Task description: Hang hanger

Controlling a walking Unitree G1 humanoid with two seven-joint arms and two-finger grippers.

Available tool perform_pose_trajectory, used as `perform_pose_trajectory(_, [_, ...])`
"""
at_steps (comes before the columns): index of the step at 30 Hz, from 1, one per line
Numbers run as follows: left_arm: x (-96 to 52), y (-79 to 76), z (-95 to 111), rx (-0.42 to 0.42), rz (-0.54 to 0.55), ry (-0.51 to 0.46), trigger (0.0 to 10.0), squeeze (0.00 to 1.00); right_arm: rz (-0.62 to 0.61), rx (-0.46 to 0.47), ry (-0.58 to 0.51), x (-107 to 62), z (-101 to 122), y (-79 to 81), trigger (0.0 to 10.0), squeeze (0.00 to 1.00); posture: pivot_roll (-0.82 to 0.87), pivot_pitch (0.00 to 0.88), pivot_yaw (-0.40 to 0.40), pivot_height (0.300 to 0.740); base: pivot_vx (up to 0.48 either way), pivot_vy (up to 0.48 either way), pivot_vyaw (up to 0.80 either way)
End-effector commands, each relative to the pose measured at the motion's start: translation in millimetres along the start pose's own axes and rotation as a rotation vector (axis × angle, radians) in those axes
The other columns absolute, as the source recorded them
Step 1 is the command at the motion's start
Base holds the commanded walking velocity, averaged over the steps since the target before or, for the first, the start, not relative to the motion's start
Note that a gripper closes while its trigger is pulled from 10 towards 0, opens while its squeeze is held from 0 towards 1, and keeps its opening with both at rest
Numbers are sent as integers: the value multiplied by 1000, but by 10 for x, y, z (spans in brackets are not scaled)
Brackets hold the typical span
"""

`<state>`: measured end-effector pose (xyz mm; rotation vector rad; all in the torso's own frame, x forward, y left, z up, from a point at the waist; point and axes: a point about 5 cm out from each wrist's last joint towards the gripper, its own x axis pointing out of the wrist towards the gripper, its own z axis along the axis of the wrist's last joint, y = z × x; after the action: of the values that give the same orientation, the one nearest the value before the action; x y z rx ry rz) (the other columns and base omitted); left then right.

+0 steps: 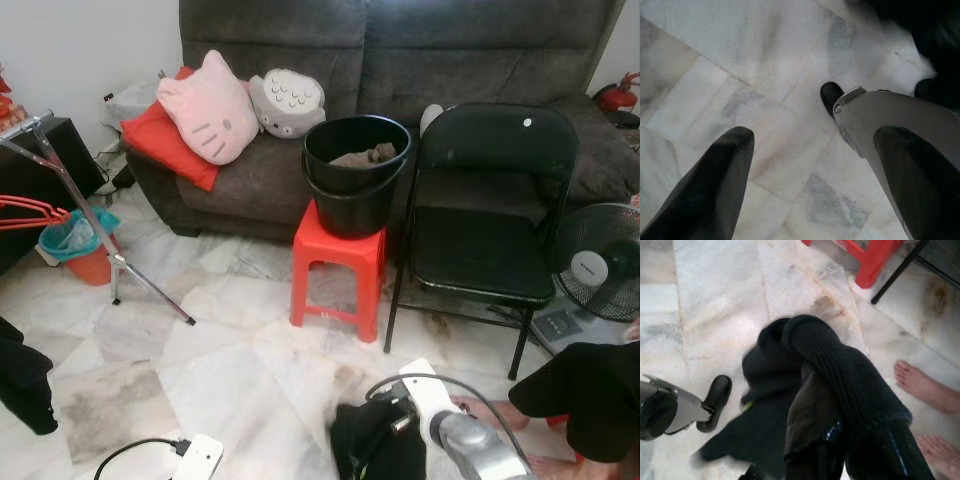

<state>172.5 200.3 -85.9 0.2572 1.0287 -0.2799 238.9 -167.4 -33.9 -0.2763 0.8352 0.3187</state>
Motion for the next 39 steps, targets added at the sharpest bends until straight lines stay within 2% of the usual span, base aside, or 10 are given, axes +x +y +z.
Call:
perform_pose_trajectory(1, [-6,22,-12,-3,7,8,10000,0,-116,204,-131,-26,245,-208,10000,0,-36,0,56,740,0,0,0])
perform_pose_trajectory(2, [-6,22,-12,-3,7,8,10000,0,-116,204,-131,-26,245,-208,10000,0,-36,0,56,740,0,0,0])
perform_pose_trajectory(3, [-6,25,-12,1,10,9,10000,0,-193,398,-202,-49,322,-359,10000,0,-39,0,57,740,0,0,0])
perform_pose_trajectory(6, [-6,31,-11,3,16,10,10000,0,-234,632,-263,-61,343,-502,10000,0,-39,0,58,740,0,0,0])
perform_pose_trajectory(8, [-6,34,-9,3,20,9,10000,0,-246,632,-253,-60,328,-520,10000,0,-38,0,57,740,0,0,0])
perform_pose_trajectory(14, [-6,38,0,-2,23,4,10000,0,-250,356,-196,-24,297,-401,10000,0,-36,0,59,740,0,0,0])
perform_pose_trajectory(18, [-6,43,4,3,25,6,10000,0,-242,-29,-128,-7,264,-342,10000,0,-34,0,62,740,0,0,0])
perform_pose_trajectory(26, [-7,50,4,8,24,9,10000,0,-117,-533,-26,-38,180,-315,10000,0,-43,0,64,740,0,0,0])
perform_pose_trajectory(34, [-6,49,10,7,25,6,10000,0,-96,-542,-18,-42,165,-325,10000,0,-38,0,61,740,0,0,0])
perform_pose_trajectory(39, [-7,51,6,3,28,6,10000,0,-182,-315,-118,-49,275,-354,10000,0,-37,0,61,740,0,0,0])
